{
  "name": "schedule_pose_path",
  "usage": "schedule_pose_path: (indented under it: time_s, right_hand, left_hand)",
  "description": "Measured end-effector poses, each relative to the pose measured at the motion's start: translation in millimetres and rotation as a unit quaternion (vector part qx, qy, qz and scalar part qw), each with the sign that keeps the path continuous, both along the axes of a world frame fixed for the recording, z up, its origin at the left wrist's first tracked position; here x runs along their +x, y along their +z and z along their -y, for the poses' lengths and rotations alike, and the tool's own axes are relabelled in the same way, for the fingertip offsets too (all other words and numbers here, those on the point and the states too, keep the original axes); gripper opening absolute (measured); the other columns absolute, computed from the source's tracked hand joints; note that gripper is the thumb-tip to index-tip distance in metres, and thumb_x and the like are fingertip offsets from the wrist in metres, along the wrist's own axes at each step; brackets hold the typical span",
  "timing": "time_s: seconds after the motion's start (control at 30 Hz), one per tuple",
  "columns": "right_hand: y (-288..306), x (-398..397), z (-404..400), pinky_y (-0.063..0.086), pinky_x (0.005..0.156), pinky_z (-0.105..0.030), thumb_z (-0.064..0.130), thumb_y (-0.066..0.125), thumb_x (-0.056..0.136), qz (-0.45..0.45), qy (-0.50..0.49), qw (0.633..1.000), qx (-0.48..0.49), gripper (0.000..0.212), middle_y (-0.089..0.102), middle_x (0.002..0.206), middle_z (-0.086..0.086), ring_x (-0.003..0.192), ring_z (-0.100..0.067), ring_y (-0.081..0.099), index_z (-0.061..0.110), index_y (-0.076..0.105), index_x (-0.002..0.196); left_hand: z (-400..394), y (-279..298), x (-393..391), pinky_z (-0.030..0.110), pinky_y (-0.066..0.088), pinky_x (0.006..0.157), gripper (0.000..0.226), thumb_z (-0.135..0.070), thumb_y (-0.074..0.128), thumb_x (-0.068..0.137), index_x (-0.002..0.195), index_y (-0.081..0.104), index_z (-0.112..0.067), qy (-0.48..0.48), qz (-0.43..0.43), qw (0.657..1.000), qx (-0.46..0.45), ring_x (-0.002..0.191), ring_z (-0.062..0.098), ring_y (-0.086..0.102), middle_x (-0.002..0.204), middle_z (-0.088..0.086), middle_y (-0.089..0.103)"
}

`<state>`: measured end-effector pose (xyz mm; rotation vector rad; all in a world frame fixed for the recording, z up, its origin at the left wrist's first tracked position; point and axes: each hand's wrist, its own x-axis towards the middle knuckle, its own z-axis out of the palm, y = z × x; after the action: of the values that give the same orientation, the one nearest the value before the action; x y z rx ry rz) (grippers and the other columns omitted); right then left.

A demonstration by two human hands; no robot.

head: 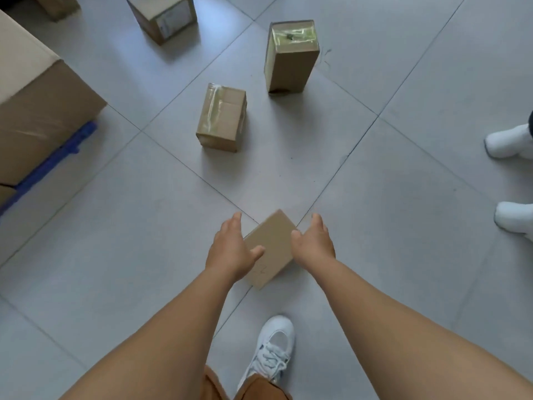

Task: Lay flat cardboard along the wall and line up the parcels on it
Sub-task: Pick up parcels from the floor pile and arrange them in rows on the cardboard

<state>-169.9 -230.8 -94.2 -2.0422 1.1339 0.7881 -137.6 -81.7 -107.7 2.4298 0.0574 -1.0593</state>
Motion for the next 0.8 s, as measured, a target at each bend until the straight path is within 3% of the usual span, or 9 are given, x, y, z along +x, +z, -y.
schedule_pose_path:
  time_s: [0.07, 0.13, 0.2, 0.3, 0.37, 0.47, 0.57, 0.63, 0.8]
  right_hand:
    - [-2.4, -3.7, -0.2, 0.034, 0.107, -0.041, 0.025, 0.041, 0.099, -0.011, -0.012, 1.0, 0.01, 0.065, 0.022, 0.157, -0.005, 0.137, -0.029, 0.035, 0.016, 0.007, 0.154]
    - [-94.8, -33.8, 24.7, 0.036, 0.104, -0.04, 0.023, 0.038, 0.1, -0.032, -0.037, 0.998, 0.037, 0.063, 0.023, 0.156, -0.006, 0.134, -0.03, 0.038, 0.017, 0.006, 0.154]
    - [-103.0, -33.1, 23.0, 0.039, 0.097, -0.038, 0.02, 0.035, 0.099, -0.045, -0.037, 0.997, 0.048, 0.061, 0.028, 0.153, -0.009, 0.129, -0.031, 0.043, 0.017, 0.006, 0.153]
    - [-118.6, -42.5, 22.9, 0.041, 0.082, -0.032, 0.016, 0.033, 0.098, -0.032, -0.039, 0.997, 0.058, 0.06, 0.034, 0.147, -0.009, 0.119, -0.03, 0.049, 0.019, 0.006, 0.152]
    - [-140.8, -42.7, 24.8, 0.038, 0.076, -0.029, 0.012, 0.035, 0.097, -0.03, -0.05, 0.996, 0.071, 0.062, 0.028, 0.15, -0.008, 0.116, -0.029, 0.049, 0.021, 0.007, 0.152]
    - [-162.3, -43.0, 21.6, 0.038, 0.065, -0.027, 0.006, 0.037, 0.093, -0.011, -0.059, 0.996, 0.073, 0.065, 0.011, 0.155, -0.001, 0.097, -0.026, 0.049, 0.024, 0.012, 0.15]
    - [-170.7, -39.0, 20.0, 0.043, 0.07, -0.03, 0.005, 0.039, 0.089, 0.011, -0.076, 0.994, 0.076, 0.067, 0.01, 0.152, 0.003, 0.088, -0.023, 0.05, 0.026, 0.016, 0.149]
    - [-170.8, -36.0, 20.6, 0.043, 0.074, -0.03, 0.006, 0.039, 0.088, 0.024, -0.08, 0.993, 0.082, 0.068, 0.01, 0.153, 0.005, 0.09, -0.021, 0.05, 0.027, 0.017, 0.15]
    - [-143.3, -14.0, 13.0, 0.04, 0.101, -0.033, 0.011, 0.039, 0.091, 0.062, -0.049, 0.992, 0.097, 0.069, 0.006, 0.159, 0.009, 0.128, -0.021, 0.042, 0.026, 0.012, 0.153]
  left_hand:
    - [0.6, -10.0, -4.9, 0.038, 0.03, 0.11, 0.094, -0.043, 0.068, 0.083, 0.152, 0.008, -0.022, -0.032, -0.01, 0.999, 0.008, 0.141, 0.021, 0.025, 0.156, -0.001, 0.019]
    - [37.4, -94.7, -32.1, 0.037, 0.028, 0.111, 0.095, -0.046, 0.068, 0.081, 0.152, 0.01, -0.022, -0.063, -0.021, 0.997, 0.03, 0.14, 0.021, 0.024, 0.155, -0.001, 0.02]
    - [37.3, -106.1, -30.3, 0.037, 0.024, 0.112, 0.096, -0.049, 0.068, 0.079, 0.152, 0.01, -0.023, -0.101, -0.008, 0.994, 0.041, 0.142, 0.021, 0.02, 0.156, 0.001, 0.016]
    - [44.1, -128.8, -38.4, 0.042, 0.012, 0.116, 0.102, -0.054, 0.068, 0.077, 0.152, 0.003, -0.029, -0.155, 0.009, 0.985, 0.072, 0.147, 0.023, -0.001, 0.16, 0.006, -0.002]
    - [49.8, -152.4, -36.5, 0.048, 0.009, 0.116, 0.111, -0.061, 0.069, 0.072, 0.152, -0.003, -0.031, -0.179, -0.003, 0.978, 0.105, 0.147, 0.028, -0.01, 0.158, 0.012, -0.011]
    - [53.4, -174.0, -41.8, 0.061, 0.009, 0.11, 0.131, -0.069, 0.07, 0.063, 0.147, -0.023, -0.031, -0.203, -0.011, 0.969, 0.138, 0.143, 0.034, -0.023, 0.154, 0.018, -0.026]
    - [53.2, -185.3, -45.8, 0.07, 0.009, 0.105, 0.143, -0.071, 0.072, 0.059, 0.138, -0.04, -0.029, -0.223, 0.003, 0.962, 0.16, 0.137, 0.038, -0.033, 0.146, 0.021, -0.039]
    - [53.6, -189.1, -43.8, 0.072, 0.009, 0.104, 0.144, -0.069, 0.073, 0.06, 0.134, -0.044, -0.028, -0.218, 0.01, 0.961, 0.168, 0.139, 0.041, -0.029, 0.147, 0.023, -0.036]
    - [39.3, -167.0, -15.4, 0.07, 0.018, 0.102, 0.142, -0.068, 0.071, 0.058, 0.137, -0.039, -0.027, -0.152, 0.035, 0.972, 0.178, 0.14, 0.041, -0.003, 0.149, 0.025, -0.014]
